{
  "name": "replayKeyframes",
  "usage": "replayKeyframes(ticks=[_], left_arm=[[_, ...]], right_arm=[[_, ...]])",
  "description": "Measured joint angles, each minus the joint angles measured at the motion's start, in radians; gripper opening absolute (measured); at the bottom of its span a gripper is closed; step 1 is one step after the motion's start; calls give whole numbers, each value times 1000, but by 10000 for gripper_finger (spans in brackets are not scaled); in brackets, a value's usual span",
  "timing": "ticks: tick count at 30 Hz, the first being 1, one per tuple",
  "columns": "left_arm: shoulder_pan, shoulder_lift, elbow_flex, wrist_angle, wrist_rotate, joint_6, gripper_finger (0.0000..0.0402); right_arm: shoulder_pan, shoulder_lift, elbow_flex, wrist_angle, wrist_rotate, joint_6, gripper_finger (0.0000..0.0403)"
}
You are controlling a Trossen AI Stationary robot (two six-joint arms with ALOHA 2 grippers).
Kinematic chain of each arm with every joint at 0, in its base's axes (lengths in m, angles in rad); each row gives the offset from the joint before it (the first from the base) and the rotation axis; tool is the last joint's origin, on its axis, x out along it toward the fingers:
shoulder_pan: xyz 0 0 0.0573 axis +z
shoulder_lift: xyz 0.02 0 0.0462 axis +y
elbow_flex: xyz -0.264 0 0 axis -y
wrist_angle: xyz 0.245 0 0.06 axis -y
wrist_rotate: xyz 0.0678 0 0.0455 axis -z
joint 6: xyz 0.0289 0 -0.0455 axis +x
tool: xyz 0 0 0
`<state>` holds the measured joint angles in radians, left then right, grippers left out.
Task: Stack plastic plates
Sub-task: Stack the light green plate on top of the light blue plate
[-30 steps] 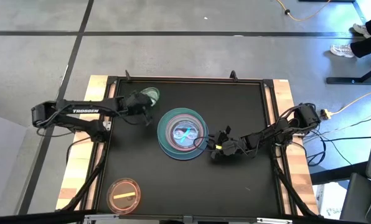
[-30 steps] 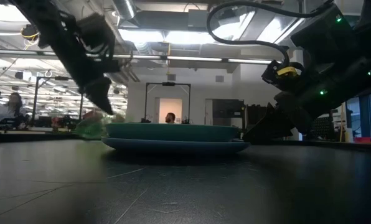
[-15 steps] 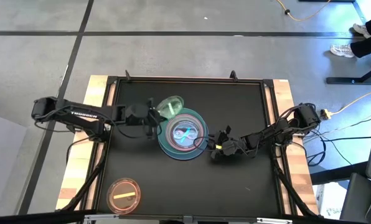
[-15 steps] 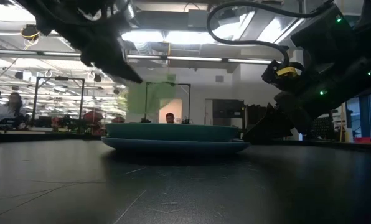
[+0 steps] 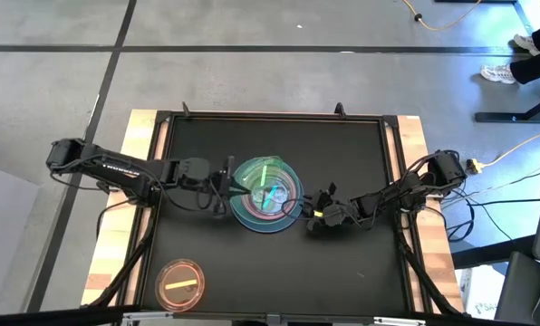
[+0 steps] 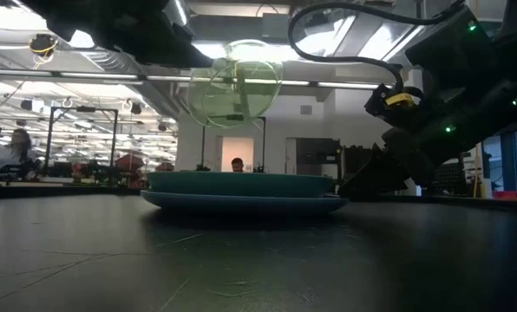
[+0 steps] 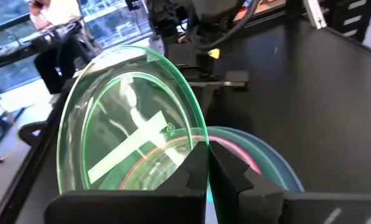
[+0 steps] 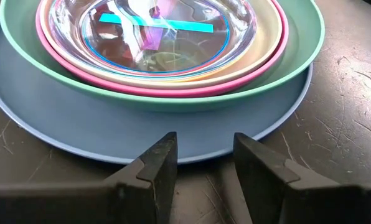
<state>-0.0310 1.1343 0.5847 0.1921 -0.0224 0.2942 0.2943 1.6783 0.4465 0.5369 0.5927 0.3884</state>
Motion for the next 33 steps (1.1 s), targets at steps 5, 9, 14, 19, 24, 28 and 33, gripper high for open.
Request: replayKeyframes(ticks=[5, 9, 14, 19, 24, 28, 33], left_arm=[[-33, 0, 0, 0, 18, -49, 2], [-51, 0, 0, -1, -22, -56, 2], [-58, 12, 0, -50, -43, -109, 2], [-57, 69, 10, -47, -33, -108, 2], [-46, 159, 39, -49, -27, -118, 2], [-47, 230, 67, -50, -11, -127, 2], [-47, 290, 76, 16, -17, -126, 8]], right_arm=[[0, 0, 0, 0, 0, 0, 154], [0, 0, 0, 0, 0, 0, 154], [0, 0, 0, 0, 0, 0, 154], [0, 0, 0, 1, 0, 0, 154], [0, 0, 0, 2, 0, 0, 154], [0, 0, 0, 1, 0, 0, 154], [0, 0, 0, -2, 0, 0, 154]])
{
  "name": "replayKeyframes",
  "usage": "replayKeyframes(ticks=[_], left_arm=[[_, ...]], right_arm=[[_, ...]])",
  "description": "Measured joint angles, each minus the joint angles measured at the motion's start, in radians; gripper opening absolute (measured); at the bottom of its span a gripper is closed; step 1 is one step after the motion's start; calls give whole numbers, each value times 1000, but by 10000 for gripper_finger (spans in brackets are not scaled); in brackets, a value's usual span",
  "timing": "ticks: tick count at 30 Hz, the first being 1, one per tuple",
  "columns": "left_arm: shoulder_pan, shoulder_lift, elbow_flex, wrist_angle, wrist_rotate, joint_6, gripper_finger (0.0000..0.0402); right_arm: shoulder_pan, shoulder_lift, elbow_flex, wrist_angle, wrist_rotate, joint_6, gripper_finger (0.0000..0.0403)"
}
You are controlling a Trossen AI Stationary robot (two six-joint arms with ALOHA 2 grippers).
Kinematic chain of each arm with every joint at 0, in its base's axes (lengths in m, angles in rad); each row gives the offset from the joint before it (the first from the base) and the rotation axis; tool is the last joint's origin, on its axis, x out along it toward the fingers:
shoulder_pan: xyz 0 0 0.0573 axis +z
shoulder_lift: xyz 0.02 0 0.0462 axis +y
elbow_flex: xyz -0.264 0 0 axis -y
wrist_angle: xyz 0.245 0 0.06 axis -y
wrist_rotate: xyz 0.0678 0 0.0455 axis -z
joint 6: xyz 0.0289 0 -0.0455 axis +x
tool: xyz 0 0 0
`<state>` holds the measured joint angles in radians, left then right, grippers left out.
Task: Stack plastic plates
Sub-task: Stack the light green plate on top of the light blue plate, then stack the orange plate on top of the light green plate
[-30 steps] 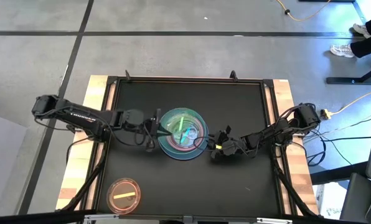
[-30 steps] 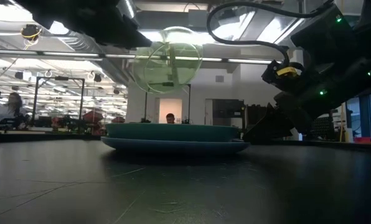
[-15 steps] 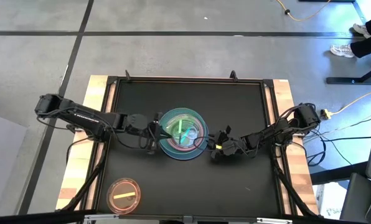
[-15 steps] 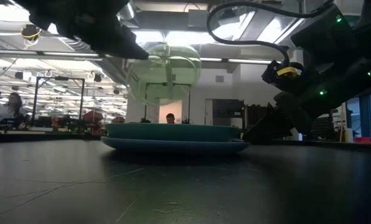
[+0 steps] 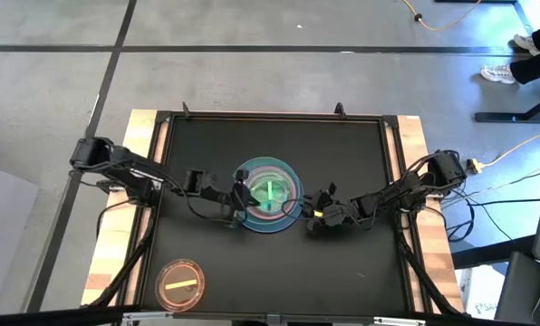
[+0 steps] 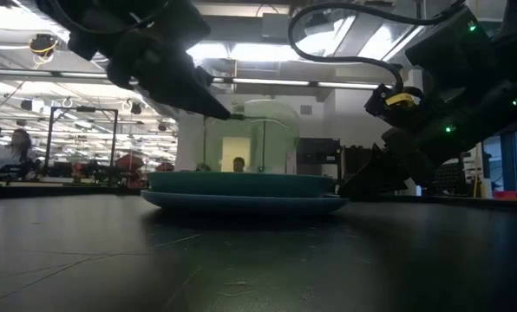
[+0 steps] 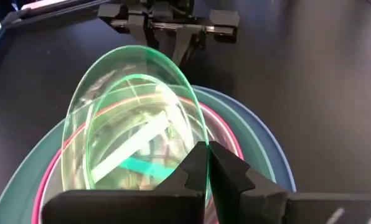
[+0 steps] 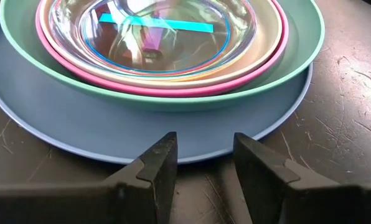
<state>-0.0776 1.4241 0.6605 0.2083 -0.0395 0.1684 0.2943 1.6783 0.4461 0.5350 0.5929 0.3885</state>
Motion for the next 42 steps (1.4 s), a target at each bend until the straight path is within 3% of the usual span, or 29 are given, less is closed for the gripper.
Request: replayKeyframes(ticks=[5, 18, 24, 32, 36, 42], left_arm=[[0, 19, 0, 26, 0, 32, 23], [44, 18, 0, 25, 0, -86, 106], [53, 13, 0, -10, -8, -116, 145], [53, 13, 157, -351, -87, -139, 170], [46, 13, 216, -426, -149, -172, 171], [-11, 13, 303, -672, -168, -313, 171]], right_arm=[[0, 0, 0, 0, 0, 0, 154], [0, 0, 0, -4, 0, -1, 154], [0, -2, 1, -17, -15, -100, 154], [0, -86, 4, -28, -36, -281, 154], [0, -161, 5, -60, -46, -363, 154], [1, -261, 6, -116, -175, -389, 154]])
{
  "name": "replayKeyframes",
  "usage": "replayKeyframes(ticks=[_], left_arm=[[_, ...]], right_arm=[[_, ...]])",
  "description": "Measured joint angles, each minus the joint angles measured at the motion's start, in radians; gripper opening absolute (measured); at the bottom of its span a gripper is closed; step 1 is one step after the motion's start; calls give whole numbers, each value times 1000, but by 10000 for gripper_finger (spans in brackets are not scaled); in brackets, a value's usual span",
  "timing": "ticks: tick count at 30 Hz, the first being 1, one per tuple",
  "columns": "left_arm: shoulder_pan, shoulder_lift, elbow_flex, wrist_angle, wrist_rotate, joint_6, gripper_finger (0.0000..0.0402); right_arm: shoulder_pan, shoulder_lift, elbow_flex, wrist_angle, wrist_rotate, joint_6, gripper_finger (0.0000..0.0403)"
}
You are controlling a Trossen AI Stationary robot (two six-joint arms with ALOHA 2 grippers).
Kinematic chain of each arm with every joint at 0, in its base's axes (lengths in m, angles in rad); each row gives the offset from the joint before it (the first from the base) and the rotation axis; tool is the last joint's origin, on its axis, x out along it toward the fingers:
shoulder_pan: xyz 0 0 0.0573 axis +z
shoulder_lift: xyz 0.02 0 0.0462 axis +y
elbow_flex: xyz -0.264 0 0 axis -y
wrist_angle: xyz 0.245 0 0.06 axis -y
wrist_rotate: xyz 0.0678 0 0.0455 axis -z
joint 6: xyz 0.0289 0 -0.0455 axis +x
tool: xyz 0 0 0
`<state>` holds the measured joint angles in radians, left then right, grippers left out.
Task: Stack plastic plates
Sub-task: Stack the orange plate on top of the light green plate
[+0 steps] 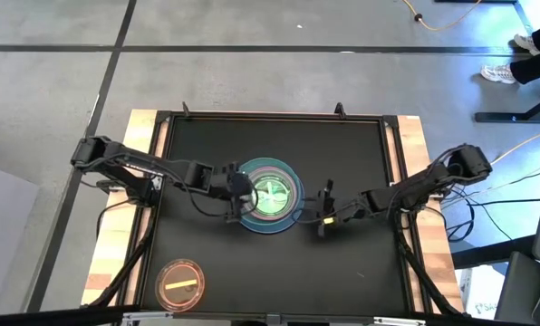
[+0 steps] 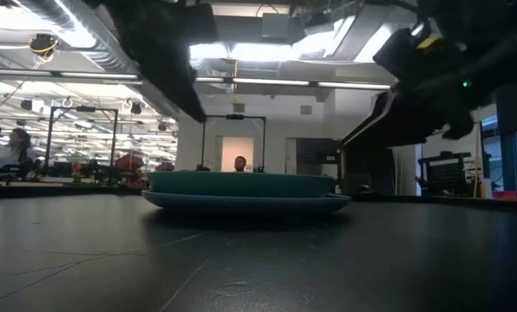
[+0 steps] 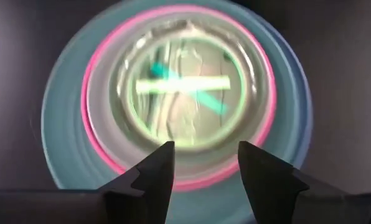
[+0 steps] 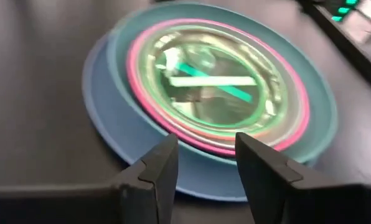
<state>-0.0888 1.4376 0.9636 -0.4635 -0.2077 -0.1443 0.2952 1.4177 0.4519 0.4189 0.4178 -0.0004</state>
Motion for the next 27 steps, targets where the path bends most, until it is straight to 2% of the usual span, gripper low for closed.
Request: replayKeyframes(ticks=[6, 11, 15, 18, 24, 27], left_arm=[[-102, 0, 153, -318, -5, -248, 171], [-226, -1, 188, -440, 88, -442, 171], [-337, -1, 158, -447, 155, -568, 171], [-409, 0, 131, -446, 156, -657, 171], [-524, 0, 47, -442, 148, -799, 171], [-570, 0, -19, -426, 179, -880, 171]], right_arm=[[11, -12, 0, -3, -130, 25, 154], [99, -12, 0, -5, -137, 69, 154], [190, -12, 0, -4, -83, 105, 154], [235, -12, 0, -4, -19, 123, 154], [246, -10, 0, 16, 68, 125, 154], [246, 3, 1, 41, 89, 121, 154]])
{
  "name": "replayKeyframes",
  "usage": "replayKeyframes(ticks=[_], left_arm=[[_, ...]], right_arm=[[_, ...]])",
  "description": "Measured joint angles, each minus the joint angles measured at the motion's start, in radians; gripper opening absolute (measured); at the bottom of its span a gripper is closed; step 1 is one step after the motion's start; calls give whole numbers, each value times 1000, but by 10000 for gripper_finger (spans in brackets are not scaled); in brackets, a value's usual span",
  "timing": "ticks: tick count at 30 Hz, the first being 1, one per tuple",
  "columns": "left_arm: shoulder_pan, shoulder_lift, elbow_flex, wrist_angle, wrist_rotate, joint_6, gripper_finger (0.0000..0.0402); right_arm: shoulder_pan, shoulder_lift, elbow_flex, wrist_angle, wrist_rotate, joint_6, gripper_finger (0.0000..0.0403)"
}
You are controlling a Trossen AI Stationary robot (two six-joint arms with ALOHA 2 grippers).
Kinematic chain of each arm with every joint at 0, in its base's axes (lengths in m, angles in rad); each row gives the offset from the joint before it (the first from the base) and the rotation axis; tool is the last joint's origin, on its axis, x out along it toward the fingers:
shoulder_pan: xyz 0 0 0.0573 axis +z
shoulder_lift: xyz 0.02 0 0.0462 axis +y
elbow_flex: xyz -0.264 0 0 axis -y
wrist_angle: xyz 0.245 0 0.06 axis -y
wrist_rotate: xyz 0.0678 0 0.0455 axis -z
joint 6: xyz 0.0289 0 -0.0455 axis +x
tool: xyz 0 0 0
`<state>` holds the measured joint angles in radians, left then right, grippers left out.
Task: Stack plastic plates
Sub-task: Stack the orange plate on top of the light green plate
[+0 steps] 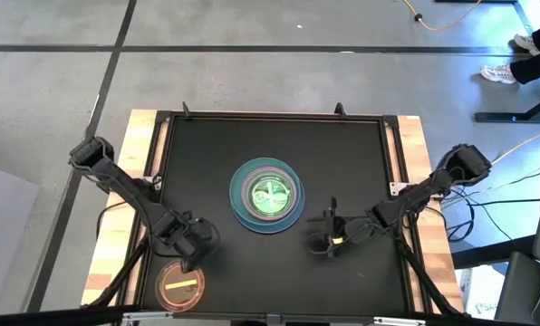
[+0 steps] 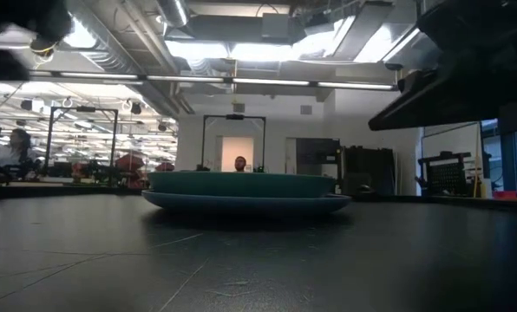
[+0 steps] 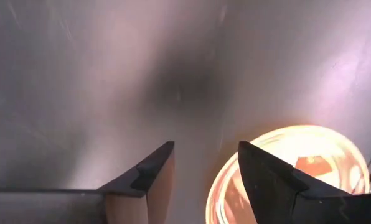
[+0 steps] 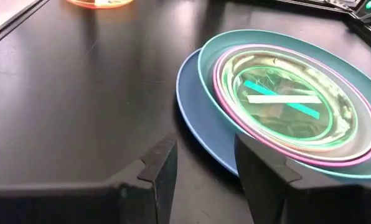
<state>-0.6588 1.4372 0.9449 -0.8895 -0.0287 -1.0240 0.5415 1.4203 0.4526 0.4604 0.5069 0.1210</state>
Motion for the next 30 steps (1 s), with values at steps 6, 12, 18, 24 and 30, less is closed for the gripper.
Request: replayKeyframes(ticks=[6, 12, 18, 24, 30], left_arm=[[-61, 0, -138, 149, 108, -147, 171], [-91, 0, -231, 274, 124, -179, 171], [-100, 0, -281, 388, 126, -153, 167], [-126, -4, -321, 451, 121, -151, 143], [-127, -3, -331, 461, 119, -150, 88]], right_arm=[[-21, 47, 0, 18, 1, 0, 154], [-27, 91, 0, 20, 9, 5, 154], [-27, 101, 0, 25, 17, 4, 154], [-27, 101, 0, 31, 17, 4, 154], [-27, 101, 0, 40, 19, 1, 154]])
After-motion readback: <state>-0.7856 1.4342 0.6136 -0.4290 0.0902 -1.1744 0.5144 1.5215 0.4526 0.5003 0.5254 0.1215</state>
